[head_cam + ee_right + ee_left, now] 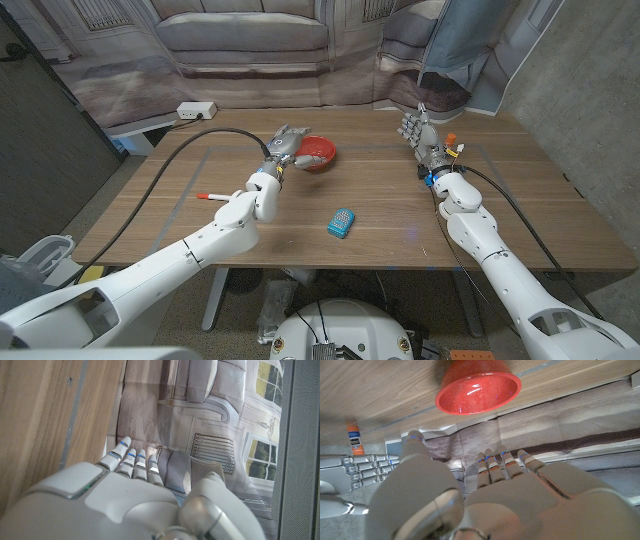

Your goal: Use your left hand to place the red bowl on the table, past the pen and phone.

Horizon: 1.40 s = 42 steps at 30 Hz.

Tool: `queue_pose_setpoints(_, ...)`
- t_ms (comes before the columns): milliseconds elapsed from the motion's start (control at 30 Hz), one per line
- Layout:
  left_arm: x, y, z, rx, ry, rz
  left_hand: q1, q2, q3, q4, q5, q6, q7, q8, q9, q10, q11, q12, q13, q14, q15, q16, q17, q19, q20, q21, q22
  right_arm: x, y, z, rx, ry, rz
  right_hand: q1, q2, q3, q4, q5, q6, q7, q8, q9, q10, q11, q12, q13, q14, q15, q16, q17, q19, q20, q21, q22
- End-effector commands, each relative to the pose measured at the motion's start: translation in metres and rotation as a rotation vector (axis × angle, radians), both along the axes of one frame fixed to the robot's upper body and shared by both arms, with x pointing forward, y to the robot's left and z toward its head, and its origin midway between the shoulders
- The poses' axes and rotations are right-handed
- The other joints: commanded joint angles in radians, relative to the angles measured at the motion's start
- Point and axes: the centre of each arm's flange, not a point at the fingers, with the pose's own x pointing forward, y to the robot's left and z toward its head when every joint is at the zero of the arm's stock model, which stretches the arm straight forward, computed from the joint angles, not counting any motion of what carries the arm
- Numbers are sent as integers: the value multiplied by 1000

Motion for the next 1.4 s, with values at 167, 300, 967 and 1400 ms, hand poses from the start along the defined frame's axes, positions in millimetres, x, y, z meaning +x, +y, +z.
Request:
queue_pose_setpoints(167, 7, -11, 0, 76, 57, 60, 13, -2, -12, -4, 7, 22, 1, 9, 4, 24, 0, 12, 3, 15, -53, 8, 3, 6, -24, 6, 1, -1, 0, -2, 4, 6, 1, 11, 2, -6, -1, -3, 11, 2, -3, 3, 8, 3, -2, 2, 9, -2, 0, 3, 9, -20, -1, 5)
queue_pose_setpoints(300, 7, -11, 0, 90, 71, 71, 17, -1, -17, -4, 10, 40, -2, 13, 4, 37, -4, 14, 3, 29, -57, 11, 3, 9, -23, 7, 1, -1, 0, -3, 7, 8, 2, 11, 2, -6, -1, -3, 11, 2, -4, 3, 8, 4, -2, 2, 10, -2, 0, 3, 9, -20, -1, 5)
queue_pose_setpoints(967, 7, -18, -5, 140, 88, 121, 50, 17, -19, -8, 26, 15, -5, -4, 3, 10, -3, -5, 2, 14, -58, -2, 3, 17, 13, 7, 2, -1, 3, -2, 28, -3, 27, 9, 3, -9, -1, -5, 9, 1, -5, 3, 13, 3, -2, 2, 19, 0, 1, 4, 13, -17, -3, 5)
queue_pose_setpoints(1400, 12, -23, -8, 188, 94, 183, 72, 30, -17, -10, 39, 25, 2, -4, 3, 21, 2, -4, 2, 22, -52, -2, 4, 29, -36, 9, 2, 1, 2, -1, 35, -4, 31, 8, 3, -11, -1, -5, 8, 1, -5, 3, 16, 3, -2, 2, 22, 1, 2, 4, 17, -17, -3, 6)
